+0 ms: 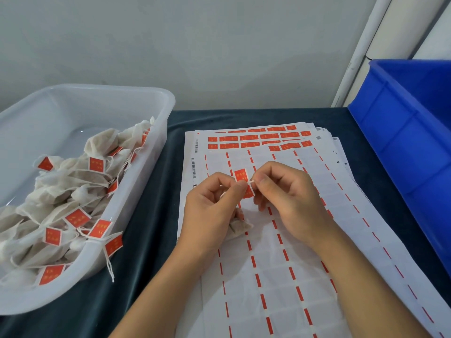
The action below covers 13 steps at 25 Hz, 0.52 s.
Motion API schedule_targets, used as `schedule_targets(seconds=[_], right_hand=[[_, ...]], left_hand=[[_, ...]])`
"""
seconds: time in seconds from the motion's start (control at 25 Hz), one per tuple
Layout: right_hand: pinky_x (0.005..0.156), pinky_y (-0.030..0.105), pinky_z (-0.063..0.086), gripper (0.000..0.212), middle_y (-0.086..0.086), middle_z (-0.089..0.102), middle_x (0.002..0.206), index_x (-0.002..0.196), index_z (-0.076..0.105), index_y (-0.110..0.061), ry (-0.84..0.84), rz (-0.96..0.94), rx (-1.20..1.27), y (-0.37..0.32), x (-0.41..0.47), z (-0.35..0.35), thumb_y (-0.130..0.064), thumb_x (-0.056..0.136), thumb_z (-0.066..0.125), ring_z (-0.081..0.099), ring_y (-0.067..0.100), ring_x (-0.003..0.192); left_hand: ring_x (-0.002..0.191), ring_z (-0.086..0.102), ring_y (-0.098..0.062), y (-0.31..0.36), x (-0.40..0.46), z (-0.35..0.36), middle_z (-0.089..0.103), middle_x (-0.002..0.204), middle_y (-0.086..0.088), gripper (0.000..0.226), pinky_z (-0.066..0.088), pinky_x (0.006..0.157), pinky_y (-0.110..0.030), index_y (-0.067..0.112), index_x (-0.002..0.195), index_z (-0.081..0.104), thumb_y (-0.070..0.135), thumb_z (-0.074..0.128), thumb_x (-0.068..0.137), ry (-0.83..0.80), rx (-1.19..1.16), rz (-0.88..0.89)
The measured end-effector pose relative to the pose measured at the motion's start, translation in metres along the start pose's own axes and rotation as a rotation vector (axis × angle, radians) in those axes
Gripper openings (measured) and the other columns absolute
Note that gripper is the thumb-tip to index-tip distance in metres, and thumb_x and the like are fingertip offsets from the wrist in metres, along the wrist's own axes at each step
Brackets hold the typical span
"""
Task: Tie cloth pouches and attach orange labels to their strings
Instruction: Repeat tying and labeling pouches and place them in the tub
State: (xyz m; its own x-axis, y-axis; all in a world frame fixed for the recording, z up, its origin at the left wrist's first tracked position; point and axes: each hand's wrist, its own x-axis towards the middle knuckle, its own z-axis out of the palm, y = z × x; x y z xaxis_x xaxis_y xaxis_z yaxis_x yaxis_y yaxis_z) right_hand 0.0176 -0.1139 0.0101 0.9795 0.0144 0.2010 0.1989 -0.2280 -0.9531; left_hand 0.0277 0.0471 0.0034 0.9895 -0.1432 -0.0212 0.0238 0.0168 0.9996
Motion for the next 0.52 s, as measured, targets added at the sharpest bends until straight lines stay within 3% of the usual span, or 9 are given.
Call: schedule_targets(seconds=[0.32,0.4,0.52], right_hand=[[0.077,0.016,0.055,0.027,-0.014,0.071,0.092,0.095,0.068,-0.024,0.114,-0.011,0.007,0.0031,0.0009,-0.0007,-0.039,0.099,0.046,0.069,0.009,0.097],[0.08,0.015,0.055,0.026,-0.016,0.072,0.096,0.098,0.069,-0.026,0.061,0.001,-0.004,0.0038,0.0011,0.0001,-0.042,0.098,0.049,0.068,0.006,0.101],[0.083,0.026,0.059,0.02,-0.011,0.072,0.091,0.096,0.071,-0.023,-0.003,-0.018,-0.038,0.0037,0.0014,0.0031,-0.036,0.096,0.056,0.069,0.014,0.097]], left_hand=[[0.046,0.054,-0.01,0.0038,-0.0007,0.0014,0.064,0.06,0.013,0.023,0.064,0.067,-0.054,0.023,0.077,0.069,0.027,0.069,0.1,0.013,-0.001,-0.041],[0.046,0.052,-0.01,0.0036,-0.0011,0.0011,0.063,0.059,0.014,0.023,0.063,0.063,-0.05,0.022,0.079,0.069,0.027,0.068,0.101,0.0,-0.01,-0.025],[0.045,0.051,-0.008,0.0025,-0.0015,0.0002,0.061,0.058,0.012,0.02,0.059,0.054,-0.035,0.016,0.084,0.069,0.025,0.067,0.102,-0.019,-0.006,0.019]])
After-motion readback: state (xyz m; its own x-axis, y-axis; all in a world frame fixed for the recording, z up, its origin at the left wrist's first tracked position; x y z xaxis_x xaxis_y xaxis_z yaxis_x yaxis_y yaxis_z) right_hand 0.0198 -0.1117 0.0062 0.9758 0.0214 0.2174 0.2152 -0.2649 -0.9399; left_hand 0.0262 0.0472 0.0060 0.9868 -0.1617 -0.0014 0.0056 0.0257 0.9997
